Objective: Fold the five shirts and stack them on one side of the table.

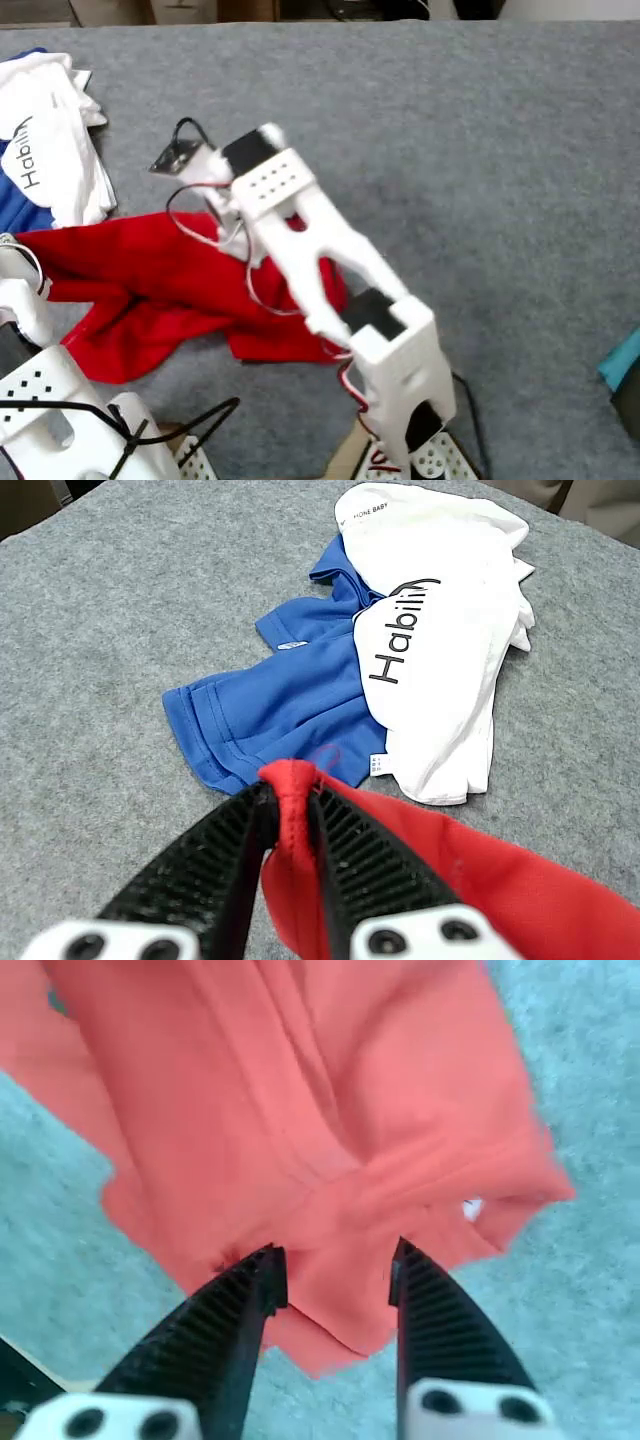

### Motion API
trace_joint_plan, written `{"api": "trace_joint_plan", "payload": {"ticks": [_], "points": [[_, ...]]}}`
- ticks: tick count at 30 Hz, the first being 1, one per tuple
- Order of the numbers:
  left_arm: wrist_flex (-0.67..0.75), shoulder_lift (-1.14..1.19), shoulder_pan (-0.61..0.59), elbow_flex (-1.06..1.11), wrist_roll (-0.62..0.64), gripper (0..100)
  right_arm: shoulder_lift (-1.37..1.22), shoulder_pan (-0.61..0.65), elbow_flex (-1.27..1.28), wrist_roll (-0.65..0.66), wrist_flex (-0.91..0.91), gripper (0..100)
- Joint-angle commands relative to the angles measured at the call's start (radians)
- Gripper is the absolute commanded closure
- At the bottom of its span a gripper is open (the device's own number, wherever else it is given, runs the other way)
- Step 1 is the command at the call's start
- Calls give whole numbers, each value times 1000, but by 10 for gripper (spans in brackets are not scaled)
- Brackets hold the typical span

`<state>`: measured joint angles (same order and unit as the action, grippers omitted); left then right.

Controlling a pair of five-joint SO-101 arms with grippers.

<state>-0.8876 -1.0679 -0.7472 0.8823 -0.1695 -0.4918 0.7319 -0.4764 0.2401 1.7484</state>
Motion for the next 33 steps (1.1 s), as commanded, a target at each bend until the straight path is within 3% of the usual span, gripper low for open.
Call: {"api": "trace_joint_plan", "payload": {"ticks": [1,11,19,28,33], "points": [[17,-12,9,-6,-3,980,28,21,-1,-35,-41,825],[17,-12,14,-5,0,980,-163,24,-142,-71,-40,820],[17,-12,14,-5,0,980,-251,39,-291,-104,3,691],[17,-12,15,-5,0,980,-321,58,-303,-101,11,816],[17,-12,15,-5,0,980,-354,56,-302,-103,9,818]]}}
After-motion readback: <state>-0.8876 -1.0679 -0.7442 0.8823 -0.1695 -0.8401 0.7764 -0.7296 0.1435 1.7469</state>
